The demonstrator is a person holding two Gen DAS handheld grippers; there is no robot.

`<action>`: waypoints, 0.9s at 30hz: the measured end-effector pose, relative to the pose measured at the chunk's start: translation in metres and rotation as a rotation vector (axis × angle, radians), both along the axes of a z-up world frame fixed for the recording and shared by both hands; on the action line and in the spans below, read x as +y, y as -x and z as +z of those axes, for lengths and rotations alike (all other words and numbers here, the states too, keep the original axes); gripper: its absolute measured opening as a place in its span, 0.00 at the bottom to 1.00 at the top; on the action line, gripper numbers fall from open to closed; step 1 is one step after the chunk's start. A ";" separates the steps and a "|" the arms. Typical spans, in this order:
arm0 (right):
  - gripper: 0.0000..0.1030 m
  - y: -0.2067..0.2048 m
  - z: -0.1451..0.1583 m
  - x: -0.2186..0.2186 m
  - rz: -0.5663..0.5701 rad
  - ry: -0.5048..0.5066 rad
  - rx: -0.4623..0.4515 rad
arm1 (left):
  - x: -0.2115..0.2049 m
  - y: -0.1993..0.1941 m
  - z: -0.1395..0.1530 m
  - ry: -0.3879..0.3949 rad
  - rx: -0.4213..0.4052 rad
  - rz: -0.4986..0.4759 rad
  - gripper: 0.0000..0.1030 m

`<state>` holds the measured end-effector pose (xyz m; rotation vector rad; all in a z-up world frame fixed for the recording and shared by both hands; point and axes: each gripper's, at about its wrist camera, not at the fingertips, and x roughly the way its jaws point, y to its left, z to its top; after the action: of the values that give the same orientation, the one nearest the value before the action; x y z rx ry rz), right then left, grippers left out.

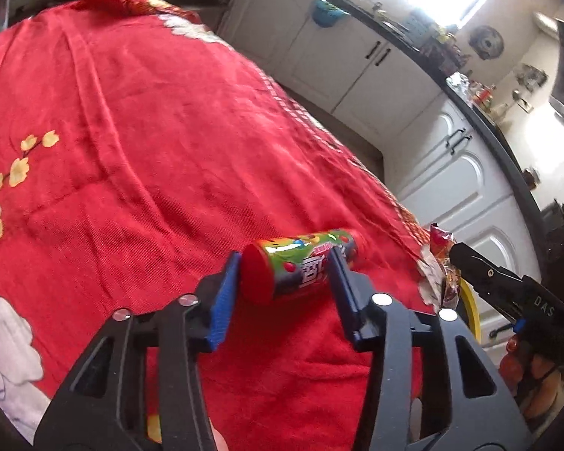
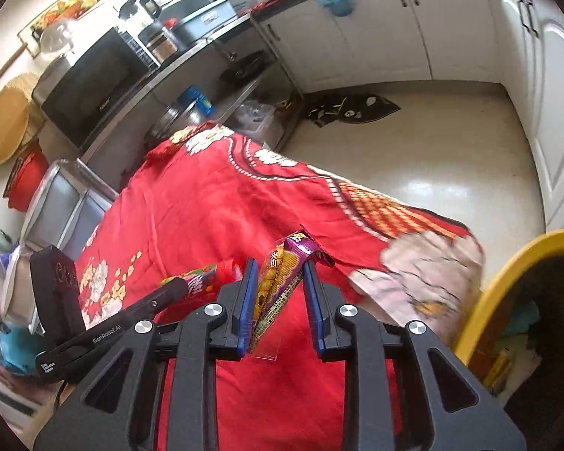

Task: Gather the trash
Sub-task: 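Carry the red can and purple snack bar in both grippers over the bin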

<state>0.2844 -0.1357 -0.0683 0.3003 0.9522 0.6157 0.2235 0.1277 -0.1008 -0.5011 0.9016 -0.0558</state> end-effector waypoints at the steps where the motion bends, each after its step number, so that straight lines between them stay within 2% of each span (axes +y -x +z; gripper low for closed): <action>1: 0.23 0.002 0.001 -0.004 -0.006 -0.001 -0.002 | -0.005 0.001 0.002 0.003 -0.001 -0.019 0.30; 7: 0.23 0.019 0.008 -0.036 -0.047 -0.012 -0.023 | -0.043 0.011 0.003 -0.048 -0.015 -0.160 0.26; 10: 0.23 0.028 0.013 -0.053 -0.072 -0.012 -0.039 | -0.058 0.014 0.004 -0.072 -0.031 -0.199 0.25; 15: 0.23 0.045 0.022 -0.082 -0.123 -0.004 -0.070 | -0.091 0.019 0.023 -0.131 -0.094 -0.268 0.24; 21: 0.23 0.061 0.022 -0.120 -0.199 0.020 -0.074 | -0.148 0.013 0.039 -0.156 -0.140 -0.377 0.23; 27: 0.23 0.070 0.015 -0.164 -0.288 0.042 -0.057 | -0.210 0.007 0.035 -0.182 -0.150 -0.484 0.23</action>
<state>0.2142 -0.2995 -0.0537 0.3722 0.8466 0.3384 0.2163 -0.0824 -0.0659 -0.0995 0.8547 -0.4428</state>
